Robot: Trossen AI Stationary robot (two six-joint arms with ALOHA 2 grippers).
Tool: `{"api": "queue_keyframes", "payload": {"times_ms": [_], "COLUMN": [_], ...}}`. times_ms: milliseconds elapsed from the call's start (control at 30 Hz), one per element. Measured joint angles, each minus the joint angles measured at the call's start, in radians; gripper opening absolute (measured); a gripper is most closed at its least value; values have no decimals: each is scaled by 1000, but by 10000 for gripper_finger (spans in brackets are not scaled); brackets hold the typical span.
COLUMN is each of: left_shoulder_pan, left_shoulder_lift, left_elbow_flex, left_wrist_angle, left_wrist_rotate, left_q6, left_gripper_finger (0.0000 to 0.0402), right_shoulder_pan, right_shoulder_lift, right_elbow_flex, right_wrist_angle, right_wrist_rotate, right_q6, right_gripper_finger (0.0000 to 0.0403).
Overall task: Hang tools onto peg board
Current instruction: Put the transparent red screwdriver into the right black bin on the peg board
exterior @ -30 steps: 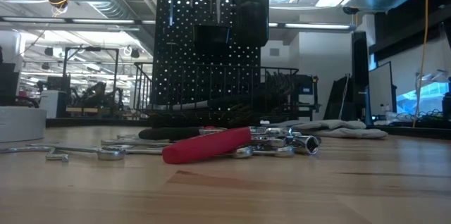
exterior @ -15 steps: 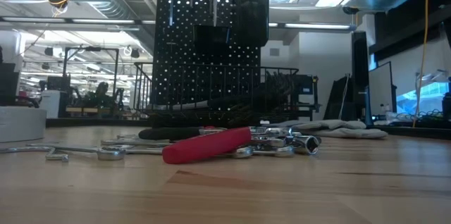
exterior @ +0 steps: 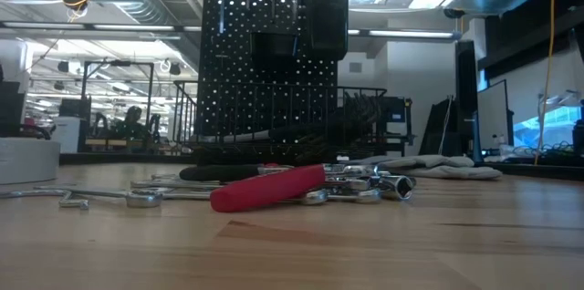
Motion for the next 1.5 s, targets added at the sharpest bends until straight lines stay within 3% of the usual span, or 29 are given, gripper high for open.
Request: {"api": "queue_keyframes", "payload": {"times_ms": [67, 167, 467, 600, 933, 1267, 1500], "left_shoulder_pan": [-14, -42, -88, -81, -76, -76, -76], "left_shoulder_lift": [-38, -80, -57, -56, -56, -55, -55], "left_elbow_flex": [-59, -175, -494, -505, -505, -505, -505], "left_wrist_angle": [-56, -9, 422, 445, 440, 434, 434], "left_wrist_rotate": [-2, -2, -2, -10, -10, -10, -10], "left_q6": [-51, -126, -165, -162, -162, -169, -173], "left_gripper_finger": [168, 163, 155, 155, 155, 155, 155], "right_shoulder_pan": [-1, -29, -180, -269, -427, -473, -473], "right_shoulder_lift": [-38, -93, -114, -97, -49, 9, 50], "right_elbow_flex": [0, 36, 351, 433, 452, 451, 451], "right_wrist_angle": [-15, -63, -282, -321, -332, -416, -434], "right_wrist_rotate": [57, 128, 170, 162, 129, 156, 231], "right_q6": [-9, -46, -130, -138, -103, -73, -30], "right_gripper_finger": [106, 107, 109, 110, 110, 110, 110]}}
